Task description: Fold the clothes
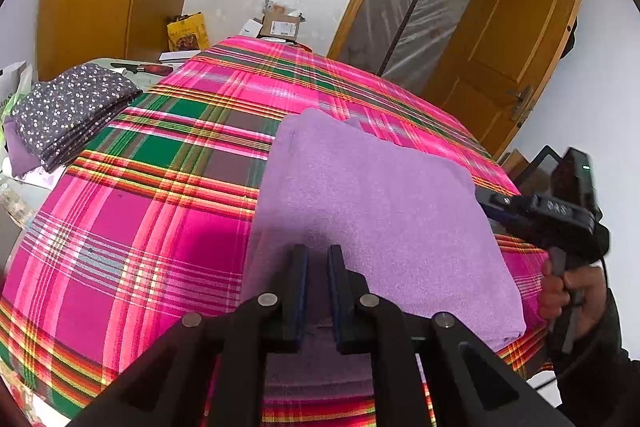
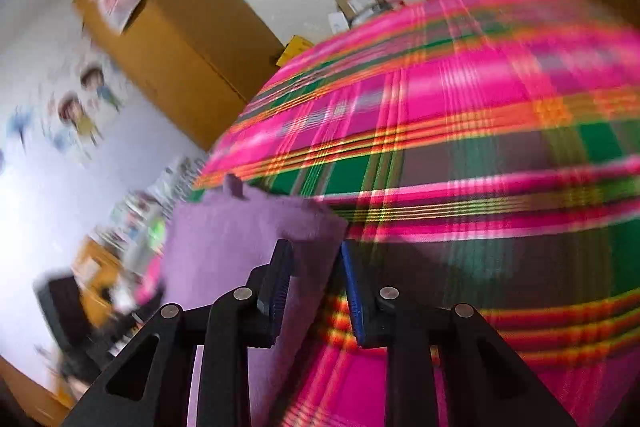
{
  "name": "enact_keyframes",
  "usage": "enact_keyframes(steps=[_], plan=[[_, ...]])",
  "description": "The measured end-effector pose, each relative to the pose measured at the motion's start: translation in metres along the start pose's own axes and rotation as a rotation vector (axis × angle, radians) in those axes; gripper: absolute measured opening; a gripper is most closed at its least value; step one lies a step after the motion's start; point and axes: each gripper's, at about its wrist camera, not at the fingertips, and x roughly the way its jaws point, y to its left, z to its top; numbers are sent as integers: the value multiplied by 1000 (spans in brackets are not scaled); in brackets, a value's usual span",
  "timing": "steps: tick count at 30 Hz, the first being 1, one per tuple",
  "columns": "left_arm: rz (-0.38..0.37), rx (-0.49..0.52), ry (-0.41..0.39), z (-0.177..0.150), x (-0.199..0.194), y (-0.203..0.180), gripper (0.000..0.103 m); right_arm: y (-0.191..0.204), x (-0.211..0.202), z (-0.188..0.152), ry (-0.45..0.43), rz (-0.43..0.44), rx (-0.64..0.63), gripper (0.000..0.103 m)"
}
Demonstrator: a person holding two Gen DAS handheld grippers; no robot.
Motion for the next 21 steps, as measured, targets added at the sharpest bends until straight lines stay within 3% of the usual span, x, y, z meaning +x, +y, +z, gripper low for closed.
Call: enact_keyframes(steps=[5, 7, 9, 11, 21], plan=[[-7, 1, 2, 0, 0, 2, 11, -12, 18, 8, 58, 87, 94, 26], [-13, 2, 1, 0, 0, 2, 11, -12, 20, 7, 67, 98, 102, 19], [-16, 4, -1, -1, 0, 2, 11, -9, 19, 6, 58, 76, 84, 11], [-18, 8, -4, -2, 0, 2, 10, -9, 20, 6, 51, 52, 70, 10], [-7, 13, 6, 3, -8, 2, 9, 11, -1, 0, -6, 19, -30, 15]])
